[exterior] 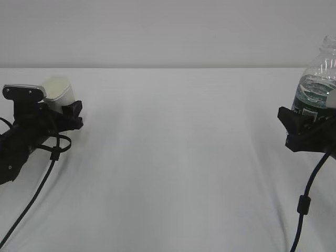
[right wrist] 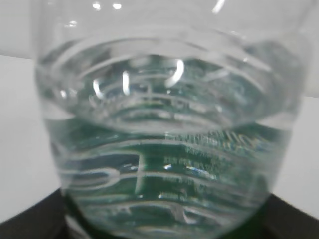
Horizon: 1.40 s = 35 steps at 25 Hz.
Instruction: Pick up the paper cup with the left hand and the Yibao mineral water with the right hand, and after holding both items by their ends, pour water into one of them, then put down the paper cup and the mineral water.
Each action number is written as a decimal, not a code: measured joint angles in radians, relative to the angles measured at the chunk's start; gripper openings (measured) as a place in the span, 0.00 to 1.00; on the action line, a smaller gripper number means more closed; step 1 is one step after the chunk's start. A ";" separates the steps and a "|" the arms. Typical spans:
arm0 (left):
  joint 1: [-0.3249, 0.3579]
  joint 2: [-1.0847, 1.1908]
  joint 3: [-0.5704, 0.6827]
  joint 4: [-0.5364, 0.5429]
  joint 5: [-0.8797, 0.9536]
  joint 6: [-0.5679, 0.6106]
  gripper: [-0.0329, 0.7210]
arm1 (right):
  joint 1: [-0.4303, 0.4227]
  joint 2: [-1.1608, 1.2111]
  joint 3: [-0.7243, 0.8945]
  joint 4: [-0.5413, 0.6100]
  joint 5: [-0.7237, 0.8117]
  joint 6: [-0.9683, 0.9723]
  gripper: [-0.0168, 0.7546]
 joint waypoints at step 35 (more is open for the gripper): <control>0.000 -0.224 0.004 0.581 0.119 -0.344 0.66 | 0.000 0.000 0.000 -0.014 -0.007 0.000 0.62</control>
